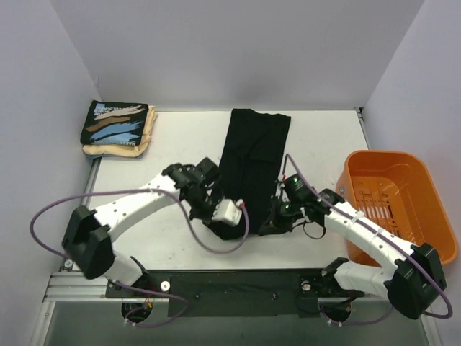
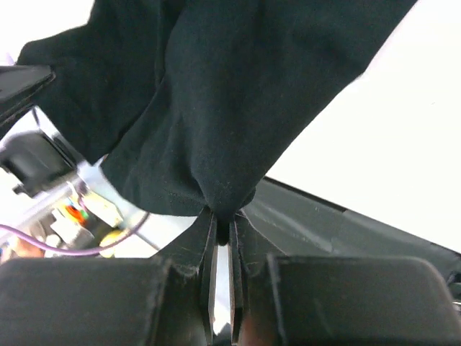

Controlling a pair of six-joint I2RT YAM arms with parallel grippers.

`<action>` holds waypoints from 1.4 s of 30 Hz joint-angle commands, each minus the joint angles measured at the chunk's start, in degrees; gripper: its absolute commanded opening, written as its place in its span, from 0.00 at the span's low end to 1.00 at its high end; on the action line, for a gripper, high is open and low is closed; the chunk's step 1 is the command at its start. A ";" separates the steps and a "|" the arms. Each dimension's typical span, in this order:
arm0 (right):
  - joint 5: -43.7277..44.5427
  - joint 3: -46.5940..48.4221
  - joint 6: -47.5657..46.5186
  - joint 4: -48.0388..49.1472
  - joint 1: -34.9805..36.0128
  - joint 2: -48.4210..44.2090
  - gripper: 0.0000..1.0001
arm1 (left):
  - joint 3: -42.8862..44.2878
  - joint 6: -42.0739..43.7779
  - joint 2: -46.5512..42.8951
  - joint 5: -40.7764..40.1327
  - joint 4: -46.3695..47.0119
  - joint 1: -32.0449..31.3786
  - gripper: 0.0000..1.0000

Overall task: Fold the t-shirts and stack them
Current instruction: Fold the folded rectangular tshirt in 1/3 of the way

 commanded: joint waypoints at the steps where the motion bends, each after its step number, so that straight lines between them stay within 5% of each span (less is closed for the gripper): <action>1: -3.10 7.55 -11.92 -8.42 -12.38 4.47 0.00 | 17.94 -6.55 14.04 4.78 -8.57 8.42 0.00; 6: -5.14 16.69 -20.35 -9.30 -22.94 16.25 0.00 | 36.85 -11.22 28.64 1.11 -8.85 12.48 0.00; 16: -6.01 31.28 -26.34 -10.70 -30.52 34.27 0.00 | 54.45 -14.65 42.99 -2.51 -4.90 15.73 0.00; 24: -6.36 43.41 -27.58 -12.90 -32.36 46.22 0.00 | 59.21 -16.06 48.97 -3.48 0.73 17.40 0.00; 37: -3.55 47.46 -28.28 -15.10 -33.68 51.59 0.00 | 60.97 -18.08 54.16 -1.54 5.48 18.02 0.00; 39: -1.45 47.90 -27.23 -15.19 -34.03 52.20 0.11 | 60.71 -17.90 54.68 -2.42 5.65 18.02 0.15; 40: -0.40 48.08 -25.75 -15.10 -34.90 52.73 0.28 | 60.79 -18.16 54.78 -3.56 6.44 18.11 0.27; 42: 0.66 49.22 -23.63 -15.01 -36.31 52.56 0.36 | 62.10 -19.83 54.69 -5.58 8.28 18.46 0.38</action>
